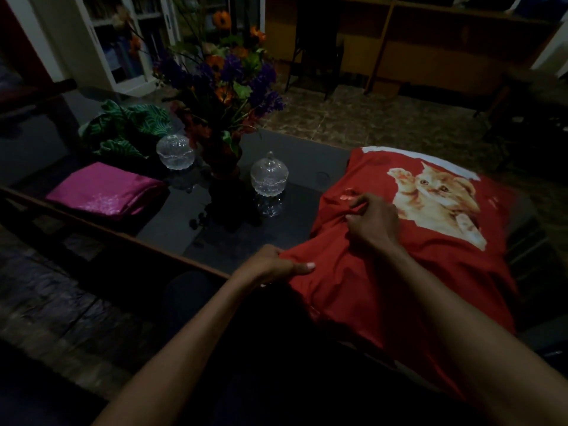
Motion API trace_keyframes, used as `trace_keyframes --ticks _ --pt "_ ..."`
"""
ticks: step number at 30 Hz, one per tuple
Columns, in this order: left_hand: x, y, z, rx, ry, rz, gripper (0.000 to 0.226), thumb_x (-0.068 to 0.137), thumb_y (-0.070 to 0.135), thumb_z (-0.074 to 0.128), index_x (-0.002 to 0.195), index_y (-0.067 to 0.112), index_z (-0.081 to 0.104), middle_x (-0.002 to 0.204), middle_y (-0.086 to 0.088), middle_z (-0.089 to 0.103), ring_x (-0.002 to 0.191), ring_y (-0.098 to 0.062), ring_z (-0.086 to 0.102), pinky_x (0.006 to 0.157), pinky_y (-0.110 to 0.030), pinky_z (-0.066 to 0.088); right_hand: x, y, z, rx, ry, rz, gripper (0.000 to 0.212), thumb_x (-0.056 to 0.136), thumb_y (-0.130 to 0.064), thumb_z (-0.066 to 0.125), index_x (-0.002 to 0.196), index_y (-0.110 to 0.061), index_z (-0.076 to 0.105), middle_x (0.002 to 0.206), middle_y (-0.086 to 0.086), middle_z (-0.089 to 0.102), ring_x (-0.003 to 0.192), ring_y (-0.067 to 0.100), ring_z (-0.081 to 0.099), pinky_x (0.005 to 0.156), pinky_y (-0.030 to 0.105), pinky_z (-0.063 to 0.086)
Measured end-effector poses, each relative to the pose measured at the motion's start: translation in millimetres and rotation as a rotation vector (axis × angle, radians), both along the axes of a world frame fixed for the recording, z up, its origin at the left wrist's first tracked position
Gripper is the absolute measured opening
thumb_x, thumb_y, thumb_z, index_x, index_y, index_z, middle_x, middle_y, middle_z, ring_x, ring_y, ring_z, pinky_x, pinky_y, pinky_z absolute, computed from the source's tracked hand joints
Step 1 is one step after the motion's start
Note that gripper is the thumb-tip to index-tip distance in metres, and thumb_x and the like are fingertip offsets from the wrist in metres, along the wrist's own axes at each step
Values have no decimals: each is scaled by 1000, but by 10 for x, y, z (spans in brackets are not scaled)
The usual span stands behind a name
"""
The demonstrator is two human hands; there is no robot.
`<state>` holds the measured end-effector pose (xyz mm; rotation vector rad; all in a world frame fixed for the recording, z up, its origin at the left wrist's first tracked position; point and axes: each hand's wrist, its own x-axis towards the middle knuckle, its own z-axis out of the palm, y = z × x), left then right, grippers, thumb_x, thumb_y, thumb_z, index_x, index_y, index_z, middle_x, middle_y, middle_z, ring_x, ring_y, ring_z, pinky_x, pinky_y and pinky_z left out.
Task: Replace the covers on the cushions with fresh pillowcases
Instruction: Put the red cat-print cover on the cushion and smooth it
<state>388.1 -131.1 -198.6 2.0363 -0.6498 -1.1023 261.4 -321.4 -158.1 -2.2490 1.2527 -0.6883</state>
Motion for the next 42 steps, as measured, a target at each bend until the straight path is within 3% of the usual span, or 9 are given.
trace_keyframes --ticks 3,7,10,15,23,30,33,38,42 --pt "57 126 -100 41 -100 -36 41 68 61 83 91 27 80 77 7 74 68 -6 66 65 -20 48 -174 8 4 51 6 160 24 83 -27 81 105 -26 72 94 -2 69 86 15 66 75 22 47" --pt "252 166 -110 10 -164 6 25 81 43 81 88 20 77 70 8 69 60 -4 60 58 -18 45 -586 -4 83 -28 53 250 33 76 -39 86 105 -28 72 94 -7 64 86 8 61 75 20 45" --pt "367 142 -93 -40 -208 65 24 81 36 81 81 13 73 59 9 63 53 -6 56 50 -19 41 -764 34 10 11 105 288 23 80 -16 84 101 -24 78 90 -9 72 87 9 68 74 8 44" --pt "332 97 -94 -105 -258 61 24 81 36 81 80 15 72 59 7 63 50 -5 54 57 -25 43 -648 -166 147 -37 -49 -8 21 81 -14 78 88 -33 74 88 -9 73 84 11 68 75 31 55" --pt "236 267 -138 -137 -117 197 26 77 41 84 83 18 75 67 5 72 60 -8 64 61 -24 50 -786 -214 129 15 -54 50 14 93 -38 67 103 -30 72 98 -8 73 91 12 68 83 32 54" --pt "381 237 -41 -14 -137 5 18 83 23 81 90 8 75 59 6 67 48 -1 56 47 -15 44 -954 -318 92 -91 103 -167 18 79 -12 68 86 -29 70 94 1 75 93 25 69 79 35 55" --pt "458 199 13 6 -184 -104 11 81 25 83 84 16 77 67 10 71 57 -1 59 62 -18 49 -1020 -383 149 -89 47 -302 17 79 -13 67 87 -28 67 98 3 72 98 29 67 81 35 52" --pt "428 48 58 36 -351 -188 34 70 43 89 95 29 70 89 12 73 78 0 69 73 -18 53 -738 -339 121 -131 -21 -146 7 87 -28 68 94 -29 69 107 6 68 104 28 63 91 45 51" --pt "282 -137 160 -49 -409 -155 41 74 55 81 104 30 71 98 9 72 88 -4 67 79 -23 52 -447 -277 46 -137 169 -75 29 88 -46 68 111 -30 69 118 2 65 117 30 55 100 46 40"
